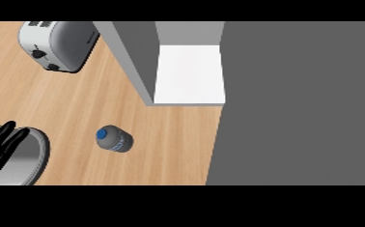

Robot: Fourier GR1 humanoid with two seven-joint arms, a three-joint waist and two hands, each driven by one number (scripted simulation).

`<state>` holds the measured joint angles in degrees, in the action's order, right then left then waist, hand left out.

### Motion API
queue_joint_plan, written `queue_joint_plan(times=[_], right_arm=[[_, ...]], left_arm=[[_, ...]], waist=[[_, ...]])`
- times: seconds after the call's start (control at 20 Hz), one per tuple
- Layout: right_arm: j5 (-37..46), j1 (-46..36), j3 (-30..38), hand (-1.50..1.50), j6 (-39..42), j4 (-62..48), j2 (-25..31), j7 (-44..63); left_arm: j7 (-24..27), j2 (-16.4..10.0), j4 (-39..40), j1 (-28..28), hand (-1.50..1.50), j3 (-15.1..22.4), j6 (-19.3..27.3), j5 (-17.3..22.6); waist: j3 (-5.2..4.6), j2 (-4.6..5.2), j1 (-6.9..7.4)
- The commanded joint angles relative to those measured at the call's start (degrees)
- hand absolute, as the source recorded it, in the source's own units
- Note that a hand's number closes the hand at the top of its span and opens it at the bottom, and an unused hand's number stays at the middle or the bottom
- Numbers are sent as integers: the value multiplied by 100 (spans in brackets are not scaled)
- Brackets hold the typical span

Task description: Pick up the bottled water, place it into the cabinet and close the cabinet

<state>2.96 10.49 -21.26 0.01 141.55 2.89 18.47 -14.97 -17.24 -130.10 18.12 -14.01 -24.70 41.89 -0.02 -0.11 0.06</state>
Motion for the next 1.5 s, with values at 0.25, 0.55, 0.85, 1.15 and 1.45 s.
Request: queue_joint_plan(times=[0.25,0.55,0.85,1.15,1.45], right_arm=[[778,-621,-481,-150,-364,42,-141,550],[552,-293,-351,-150,-389,486,113,596],[998,-281,-957,-150,-624,761,139,881],[376,-75,-478,-150,-503,605,487,386],[841,-3,-1077,-150,-827,475,414,263]], left_arm=[[-28,30,1073,-861,-150,40,-262,-705],[564,520,1687,-662,-150,250,-570,-1631],[1105,670,2586,-937,-150,245,-619,-2327],[1525,697,3636,-1251,-150,371,-718,-2977],[2447,322,5271,-1737,-150,10,-1121,-3240]], waist=[[-4,11,-27],[-3,7,-36],[-7,-2,-60],[0,10,-62],[-6,8,-87]])
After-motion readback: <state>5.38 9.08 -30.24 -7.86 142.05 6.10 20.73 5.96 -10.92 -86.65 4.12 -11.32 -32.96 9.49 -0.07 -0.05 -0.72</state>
